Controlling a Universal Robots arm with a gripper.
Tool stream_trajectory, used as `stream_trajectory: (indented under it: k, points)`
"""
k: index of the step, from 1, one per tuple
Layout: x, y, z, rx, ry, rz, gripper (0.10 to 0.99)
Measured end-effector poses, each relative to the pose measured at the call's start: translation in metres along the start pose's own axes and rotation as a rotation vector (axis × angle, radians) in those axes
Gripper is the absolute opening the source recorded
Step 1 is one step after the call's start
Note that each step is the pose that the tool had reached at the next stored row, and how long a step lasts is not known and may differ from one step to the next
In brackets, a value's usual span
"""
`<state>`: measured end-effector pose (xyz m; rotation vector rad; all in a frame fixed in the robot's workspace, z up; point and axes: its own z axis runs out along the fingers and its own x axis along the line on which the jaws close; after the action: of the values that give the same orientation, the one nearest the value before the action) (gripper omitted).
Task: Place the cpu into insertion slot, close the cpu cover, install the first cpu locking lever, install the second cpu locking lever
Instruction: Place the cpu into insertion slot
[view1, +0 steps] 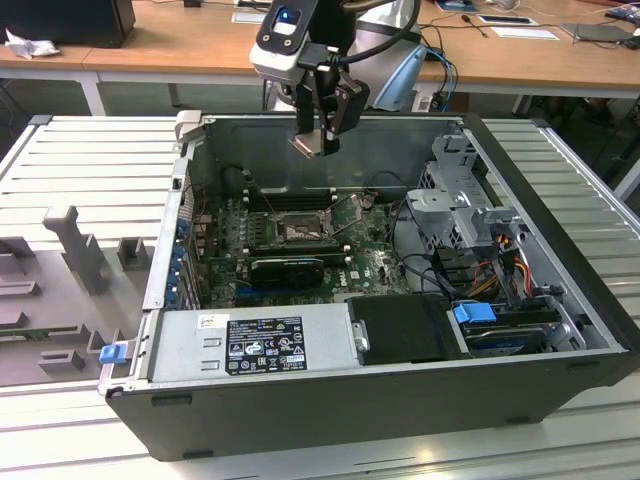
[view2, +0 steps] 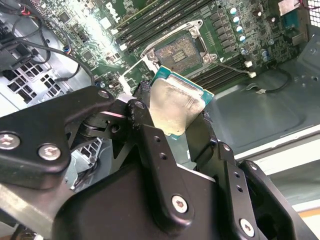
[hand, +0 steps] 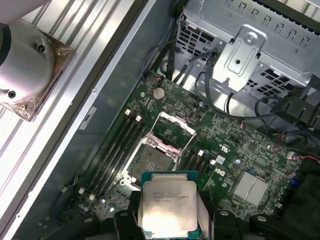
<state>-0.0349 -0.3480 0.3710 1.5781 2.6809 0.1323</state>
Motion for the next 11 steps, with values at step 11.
stream_trajectory:
  k: [11]
  points:
    - [0.0, 0.0, 0.0001, -0.001, -0.0052, 0.061, 0.525]
